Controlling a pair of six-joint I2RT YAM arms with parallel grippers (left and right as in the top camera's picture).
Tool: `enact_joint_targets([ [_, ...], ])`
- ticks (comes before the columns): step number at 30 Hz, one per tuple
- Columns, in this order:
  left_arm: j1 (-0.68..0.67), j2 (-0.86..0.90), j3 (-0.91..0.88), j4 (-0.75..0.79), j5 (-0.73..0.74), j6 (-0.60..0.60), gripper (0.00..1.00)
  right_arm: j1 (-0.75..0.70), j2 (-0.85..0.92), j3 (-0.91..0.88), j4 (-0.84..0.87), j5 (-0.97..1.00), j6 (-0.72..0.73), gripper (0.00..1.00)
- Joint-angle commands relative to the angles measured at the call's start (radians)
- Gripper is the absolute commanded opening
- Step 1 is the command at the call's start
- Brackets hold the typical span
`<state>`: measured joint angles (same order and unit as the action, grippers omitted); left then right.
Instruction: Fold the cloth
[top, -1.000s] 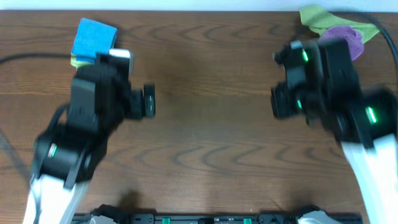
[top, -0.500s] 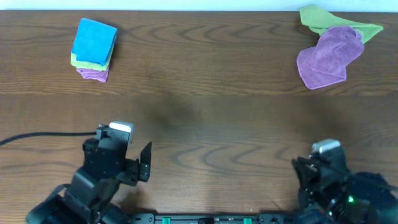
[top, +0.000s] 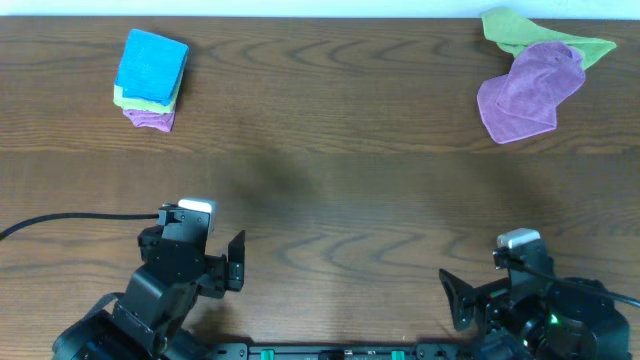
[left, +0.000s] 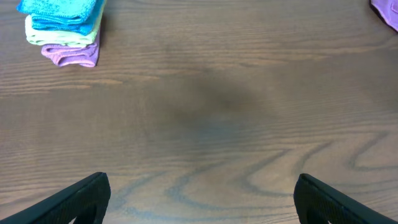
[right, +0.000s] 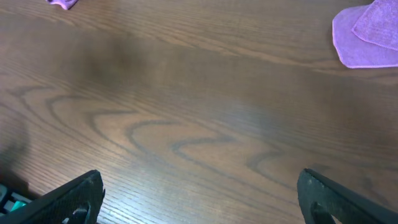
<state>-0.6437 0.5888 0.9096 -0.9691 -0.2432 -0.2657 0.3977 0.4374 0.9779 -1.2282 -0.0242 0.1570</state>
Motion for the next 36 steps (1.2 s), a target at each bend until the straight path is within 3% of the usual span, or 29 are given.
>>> enact_joint_targets([
  [1,-0.005,-0.006,0.005,-0.003,-0.016,-0.011,0.95,0.009,-0.005,-0.002,0.002,0.009,0.018,0.99],
  [6,-0.006,-0.007,0.005,-0.003,-0.015,-0.011,0.96,0.009,-0.005,-0.001,0.002,0.009,0.018,0.99],
  [9,0.008,-0.010,0.005,-0.008,-0.095,0.077,0.95,0.009,-0.005,-0.001,0.002,0.009,0.018,0.99],
  [13,0.137,-0.025,-0.012,0.008,-0.104,0.090,0.95,0.009,-0.005,-0.001,0.002,0.009,0.018,0.99],
  [16,0.278,-0.058,-0.069,0.088,-0.058,0.091,0.95,0.010,-0.005,-0.001,0.002,0.009,0.018,0.99],
  [22,0.486,-0.163,-0.279,0.350,0.196,0.266,0.95,0.010,-0.005,-0.001,0.002,0.009,0.018,0.99],
  [36,0.676,-0.386,-0.650,0.530,0.326,0.288,0.95,0.010,-0.005,-0.001,0.001,0.009,0.018,0.99],
])
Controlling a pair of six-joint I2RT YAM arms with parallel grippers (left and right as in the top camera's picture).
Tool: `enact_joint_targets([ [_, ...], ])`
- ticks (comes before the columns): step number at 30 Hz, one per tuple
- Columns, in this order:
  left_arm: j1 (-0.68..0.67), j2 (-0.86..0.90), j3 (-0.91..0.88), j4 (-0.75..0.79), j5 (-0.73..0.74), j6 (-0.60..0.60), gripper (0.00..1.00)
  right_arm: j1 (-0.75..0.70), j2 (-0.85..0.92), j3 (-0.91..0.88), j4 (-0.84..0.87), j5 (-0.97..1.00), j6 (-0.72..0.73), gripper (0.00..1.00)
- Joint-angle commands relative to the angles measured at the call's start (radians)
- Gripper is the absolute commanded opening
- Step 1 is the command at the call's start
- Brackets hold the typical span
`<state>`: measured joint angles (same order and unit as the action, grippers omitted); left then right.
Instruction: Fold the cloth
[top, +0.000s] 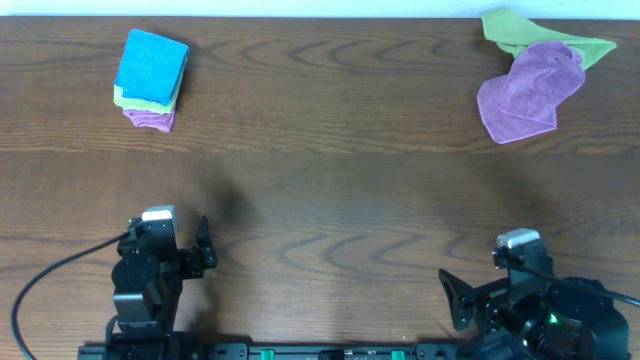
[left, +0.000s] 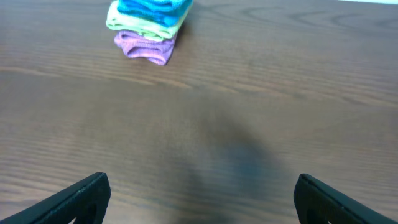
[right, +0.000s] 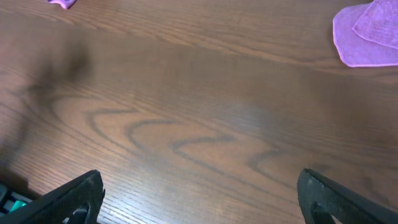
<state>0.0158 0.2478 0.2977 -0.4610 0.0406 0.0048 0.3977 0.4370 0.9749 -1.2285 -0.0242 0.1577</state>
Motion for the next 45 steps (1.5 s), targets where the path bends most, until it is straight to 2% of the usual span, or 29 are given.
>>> enact_joint_targets([
  [1,0.020,-0.065,-0.058,0.029,0.049,0.018,0.96,0.010,-0.005,0.002,0.002,0.009,0.018,0.99],
  [11,0.025,-0.196,-0.181,0.060,0.057,0.018,0.95,0.009,-0.005,0.002,0.002,0.009,0.018,0.99],
  [20,0.025,-0.246,-0.181,0.066,0.045,0.019,0.95,0.009,-0.005,0.002,0.002,0.009,0.018,0.99],
  [45,0.025,-0.243,-0.181,0.066,0.046,0.018,0.95,0.010,-0.005,0.002,0.002,0.009,0.018,0.99],
])
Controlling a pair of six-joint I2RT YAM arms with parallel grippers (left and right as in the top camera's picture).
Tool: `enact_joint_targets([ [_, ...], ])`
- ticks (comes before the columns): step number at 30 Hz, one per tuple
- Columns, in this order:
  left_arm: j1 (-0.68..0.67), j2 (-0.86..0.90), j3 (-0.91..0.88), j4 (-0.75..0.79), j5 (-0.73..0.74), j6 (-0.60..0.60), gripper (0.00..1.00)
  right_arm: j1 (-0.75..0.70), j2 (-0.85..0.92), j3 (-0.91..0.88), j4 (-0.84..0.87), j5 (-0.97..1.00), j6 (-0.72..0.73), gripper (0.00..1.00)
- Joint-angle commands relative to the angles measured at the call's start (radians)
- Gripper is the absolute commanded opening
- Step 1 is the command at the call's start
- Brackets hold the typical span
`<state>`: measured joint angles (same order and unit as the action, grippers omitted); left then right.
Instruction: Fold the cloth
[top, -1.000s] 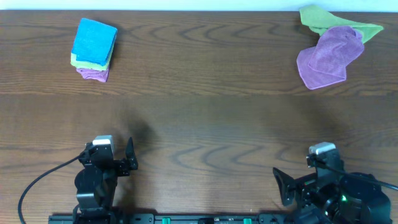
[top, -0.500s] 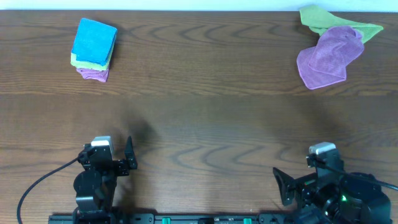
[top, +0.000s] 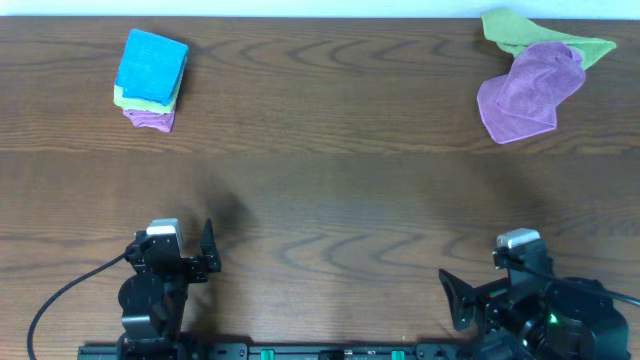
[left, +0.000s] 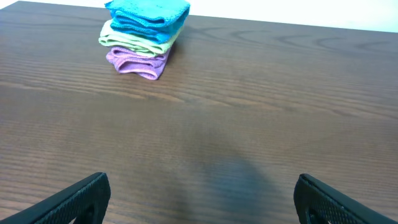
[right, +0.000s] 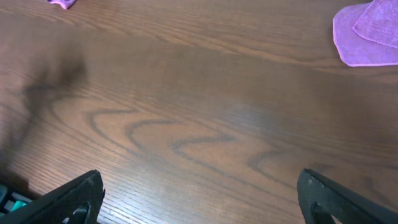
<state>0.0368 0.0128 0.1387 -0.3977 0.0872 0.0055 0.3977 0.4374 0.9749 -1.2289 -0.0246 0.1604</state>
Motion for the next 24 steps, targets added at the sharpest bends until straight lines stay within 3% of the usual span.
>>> enact_joint_targets([
  [1,0.004,-0.008,-0.022,0.002,-0.001,0.018,0.95,0.009,-0.005,0.002,0.002,0.010,0.015,0.99],
  [8,0.004,-0.008,-0.022,0.002,-0.001,0.018,0.95,-0.030,-0.045,-0.037,0.053,0.125,-0.057,0.99],
  [14,0.004,-0.008,-0.022,0.002,-0.001,0.018,0.95,-0.234,-0.261,-0.311,0.275,0.122,-0.106,0.99],
  [24,0.004,-0.008,-0.022,0.002,-0.001,0.018,0.95,-0.272,-0.432,-0.610,0.356,0.122,-0.106,0.99],
])
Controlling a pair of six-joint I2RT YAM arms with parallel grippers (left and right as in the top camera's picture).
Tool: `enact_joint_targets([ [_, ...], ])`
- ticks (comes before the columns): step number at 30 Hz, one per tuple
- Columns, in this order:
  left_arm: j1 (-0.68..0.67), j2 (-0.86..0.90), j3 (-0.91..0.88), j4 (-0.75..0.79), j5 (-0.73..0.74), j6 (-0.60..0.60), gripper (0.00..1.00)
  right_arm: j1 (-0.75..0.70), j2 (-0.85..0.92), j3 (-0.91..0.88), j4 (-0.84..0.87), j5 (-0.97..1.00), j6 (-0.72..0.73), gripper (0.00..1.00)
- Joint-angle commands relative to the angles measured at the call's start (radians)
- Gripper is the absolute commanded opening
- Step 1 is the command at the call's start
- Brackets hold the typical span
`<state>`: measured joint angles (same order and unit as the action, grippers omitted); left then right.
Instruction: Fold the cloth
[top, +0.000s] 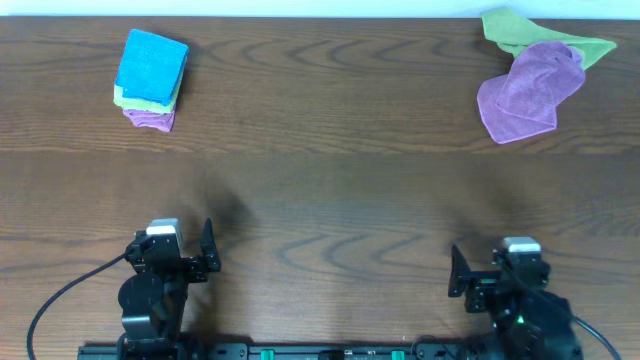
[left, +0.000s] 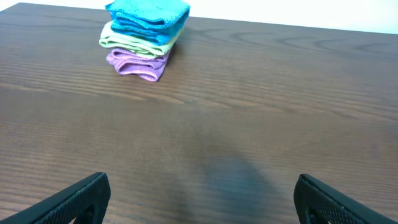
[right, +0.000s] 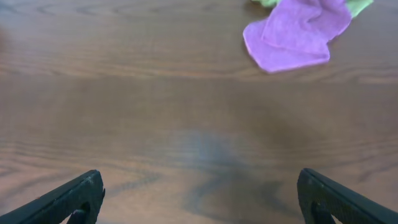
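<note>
A crumpled purple cloth (top: 528, 90) lies at the far right of the table, partly on a green cloth (top: 530, 32); the right wrist view shows the purple cloth (right: 292, 34) far ahead. A folded stack (top: 150, 78) of blue, green and purple cloths sits far left, and the folded stack (left: 144, 38) shows in the left wrist view. My left gripper (left: 201, 199) is open over bare wood at the near left edge. My right gripper (right: 200, 198) is open over bare wood at the near right edge, facing the purple cloth. Neither holds anything.
The wooden table (top: 330, 170) spans the whole overhead view. A black cable (top: 60, 295) runs from the left arm toward the near left edge. The table's far edge meets a white wall (left: 298, 11).
My right arm has turned: its wrist view faced the table's middle with the purple cloth at the upper right corner, and now the purple cloth lies ahead. The left arm has not moved.
My left gripper stood angled at the near left, open, with the folded stack at its view's upper left. Then it had drawn back and straightened toward the stack, and stayed. My right gripper rested open at the near right throughout, and now it points at the purple cloth.
</note>
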<state>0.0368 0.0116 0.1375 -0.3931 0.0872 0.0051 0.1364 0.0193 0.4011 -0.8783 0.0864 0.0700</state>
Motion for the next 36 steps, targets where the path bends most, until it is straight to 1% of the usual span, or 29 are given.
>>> enact_joint_targets([
  [1,0.004,-0.007,-0.021,-0.002,-0.001,0.018,0.95,-0.011,-0.014,-0.050,0.005,0.011,-0.015,0.99],
  [9,0.004,-0.007,-0.021,-0.002,-0.001,0.018,0.95,-0.011,-0.014,-0.181,-0.002,0.011,-0.015,0.99],
  [12,0.004,-0.007,-0.021,-0.002,-0.001,0.018,0.95,-0.011,-0.014,-0.214,0.038,0.011,-0.016,0.99],
  [36,0.004,-0.007,-0.021,-0.002,-0.001,0.018,0.95,-0.011,-0.014,-0.214,0.038,0.011,-0.015,0.99],
])
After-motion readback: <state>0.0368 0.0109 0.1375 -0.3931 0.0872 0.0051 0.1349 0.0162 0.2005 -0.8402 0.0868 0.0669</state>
